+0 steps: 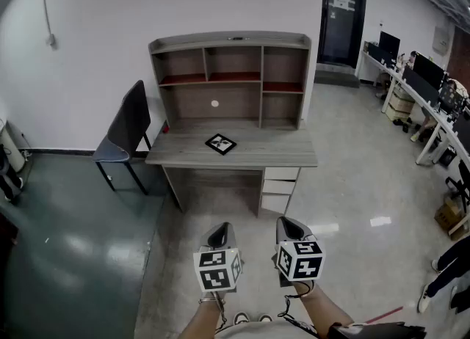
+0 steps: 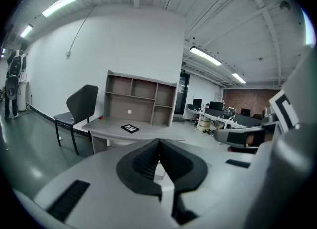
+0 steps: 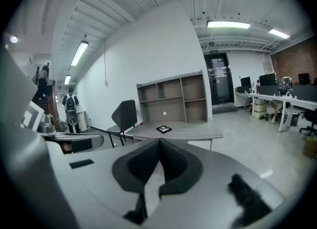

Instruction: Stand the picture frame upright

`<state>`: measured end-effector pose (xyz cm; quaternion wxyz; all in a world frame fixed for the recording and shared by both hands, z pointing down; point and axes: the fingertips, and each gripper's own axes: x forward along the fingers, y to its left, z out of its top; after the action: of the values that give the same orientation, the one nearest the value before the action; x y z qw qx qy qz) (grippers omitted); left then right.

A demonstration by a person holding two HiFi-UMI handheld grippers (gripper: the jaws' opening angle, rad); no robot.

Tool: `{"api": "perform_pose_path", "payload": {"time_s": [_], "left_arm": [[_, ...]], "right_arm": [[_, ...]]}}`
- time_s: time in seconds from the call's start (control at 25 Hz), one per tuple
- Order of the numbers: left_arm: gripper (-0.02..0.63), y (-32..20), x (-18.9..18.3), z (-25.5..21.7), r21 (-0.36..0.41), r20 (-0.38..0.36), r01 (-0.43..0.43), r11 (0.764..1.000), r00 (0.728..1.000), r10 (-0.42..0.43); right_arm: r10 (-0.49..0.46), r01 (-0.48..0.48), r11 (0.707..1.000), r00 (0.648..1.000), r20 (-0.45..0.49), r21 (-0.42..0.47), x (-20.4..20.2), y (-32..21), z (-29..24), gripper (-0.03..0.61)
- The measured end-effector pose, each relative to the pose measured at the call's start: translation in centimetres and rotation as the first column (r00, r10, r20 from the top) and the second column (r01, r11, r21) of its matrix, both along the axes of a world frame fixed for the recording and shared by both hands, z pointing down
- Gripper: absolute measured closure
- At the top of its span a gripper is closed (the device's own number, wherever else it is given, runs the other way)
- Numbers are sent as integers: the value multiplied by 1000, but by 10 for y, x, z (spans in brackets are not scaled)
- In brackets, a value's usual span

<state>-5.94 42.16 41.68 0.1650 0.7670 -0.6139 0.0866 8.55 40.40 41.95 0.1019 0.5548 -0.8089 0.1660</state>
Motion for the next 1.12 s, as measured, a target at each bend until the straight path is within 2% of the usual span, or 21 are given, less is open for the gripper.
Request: {"api": "perform_pose_path", "payload": {"time_s": [0.56,1.12], "left_arm": [[601,6,-24,3,-5,-14,-2,1000,1000,2],[601,-4,-44,20,-32,-12,-20,999,1000,19]], "right_arm": [[5,-5,1000,1000,-6,-7,-22,7,1,548],[52,-52,998,999,-5,-35,-34,1,15,546]]}}
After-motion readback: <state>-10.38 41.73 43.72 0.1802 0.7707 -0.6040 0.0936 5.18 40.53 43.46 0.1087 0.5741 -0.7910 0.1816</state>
